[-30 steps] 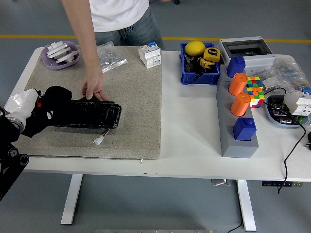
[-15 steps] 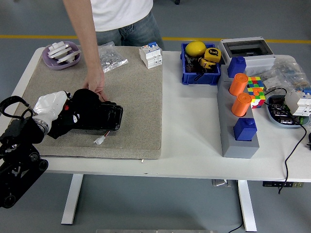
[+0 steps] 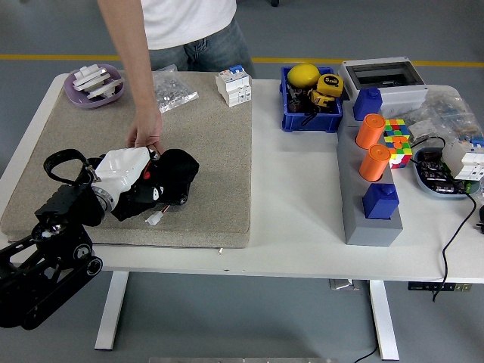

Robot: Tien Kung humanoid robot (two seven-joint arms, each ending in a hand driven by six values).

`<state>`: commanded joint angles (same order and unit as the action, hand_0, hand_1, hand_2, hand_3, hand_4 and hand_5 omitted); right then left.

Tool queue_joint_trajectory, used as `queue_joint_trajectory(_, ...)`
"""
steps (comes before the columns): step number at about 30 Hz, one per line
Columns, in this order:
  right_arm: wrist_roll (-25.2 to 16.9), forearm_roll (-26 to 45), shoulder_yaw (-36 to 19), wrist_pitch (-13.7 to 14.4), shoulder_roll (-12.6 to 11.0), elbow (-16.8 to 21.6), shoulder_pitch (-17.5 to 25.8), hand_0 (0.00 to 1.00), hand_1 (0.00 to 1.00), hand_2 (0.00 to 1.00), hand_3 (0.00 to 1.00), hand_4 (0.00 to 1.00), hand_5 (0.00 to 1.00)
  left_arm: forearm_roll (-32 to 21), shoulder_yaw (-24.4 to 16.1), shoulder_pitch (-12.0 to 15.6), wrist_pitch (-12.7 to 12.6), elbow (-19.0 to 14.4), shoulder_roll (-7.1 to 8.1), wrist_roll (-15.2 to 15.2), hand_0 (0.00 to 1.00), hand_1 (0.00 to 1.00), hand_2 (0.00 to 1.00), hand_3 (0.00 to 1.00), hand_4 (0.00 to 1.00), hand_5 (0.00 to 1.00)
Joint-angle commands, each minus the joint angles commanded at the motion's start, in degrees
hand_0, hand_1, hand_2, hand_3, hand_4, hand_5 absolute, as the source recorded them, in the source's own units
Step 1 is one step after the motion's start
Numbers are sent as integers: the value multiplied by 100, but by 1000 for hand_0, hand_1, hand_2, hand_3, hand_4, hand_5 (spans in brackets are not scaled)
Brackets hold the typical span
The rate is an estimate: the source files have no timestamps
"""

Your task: Pick the rag up,wipe the panel,place it on the desk

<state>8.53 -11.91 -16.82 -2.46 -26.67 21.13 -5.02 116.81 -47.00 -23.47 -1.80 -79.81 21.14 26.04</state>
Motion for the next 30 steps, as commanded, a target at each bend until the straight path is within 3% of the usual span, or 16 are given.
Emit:
queue_joint_trajectory(8,5,63,7,-17,-1,-5,10,763,648,689,730,998,640,-31,182,-44,9,-38,-74,28,233,242,524,443,64,2)
queue_joint_trajectory(15,5,62,9,-17,1,-1,19,763,648,689,730,998,638,-16,71,-2,23,-68,-57,73,233,244,525,443,65,2)
queue_joint_trajectory(30,14,68,52,-27,-28,21,27,764,648,689,731,998,641,145,-644,371,115,226,199,182,233,250,529,452,90,2)
